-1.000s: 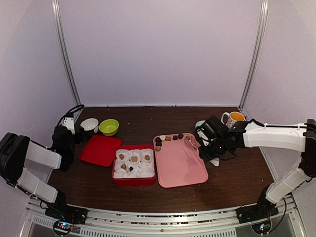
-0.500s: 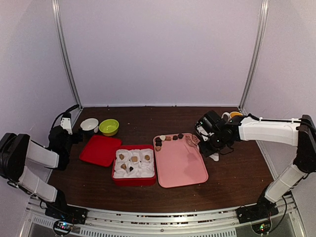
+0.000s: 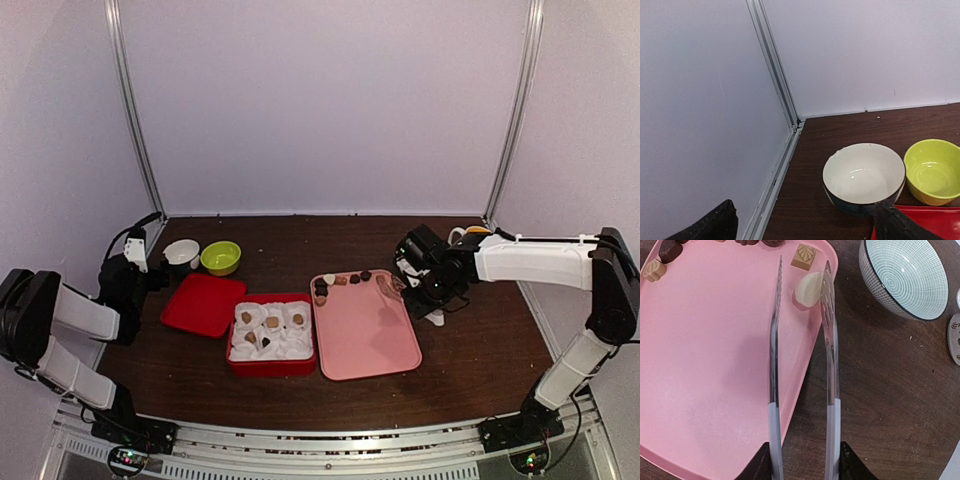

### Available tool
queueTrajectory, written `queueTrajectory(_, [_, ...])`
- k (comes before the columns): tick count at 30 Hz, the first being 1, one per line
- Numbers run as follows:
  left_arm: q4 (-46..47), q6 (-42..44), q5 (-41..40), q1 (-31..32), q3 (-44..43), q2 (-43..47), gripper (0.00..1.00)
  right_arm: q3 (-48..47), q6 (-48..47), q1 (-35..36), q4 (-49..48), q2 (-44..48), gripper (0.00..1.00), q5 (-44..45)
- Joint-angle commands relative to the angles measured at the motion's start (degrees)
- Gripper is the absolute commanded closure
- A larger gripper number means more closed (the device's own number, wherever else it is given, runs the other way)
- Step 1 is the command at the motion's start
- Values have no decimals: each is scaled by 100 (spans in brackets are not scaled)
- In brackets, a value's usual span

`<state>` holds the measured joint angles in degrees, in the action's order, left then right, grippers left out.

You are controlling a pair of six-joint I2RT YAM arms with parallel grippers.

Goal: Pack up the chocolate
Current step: Pick up the fake chocolate from the plate.

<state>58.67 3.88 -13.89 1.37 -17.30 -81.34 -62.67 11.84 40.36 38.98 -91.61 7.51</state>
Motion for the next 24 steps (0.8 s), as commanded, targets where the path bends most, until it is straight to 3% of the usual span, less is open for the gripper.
queueTrajectory(1, [313,-54,77,-37,4,-44,2,-208,-111,-63,109,-109,62,261])
queueTrajectory(12, [314,-54,71,-34,5,-49,2,-393,-103,-72,129,-353,64,255])
queueTrajectory(17, [309,-54,73,-38,6,-49,2,-495,-120,-66,152,-402,78,205])
queueTrajectory(24, [318,-54,66,-37,5,-48,2,-463,-143,-61,126,139,83,253])
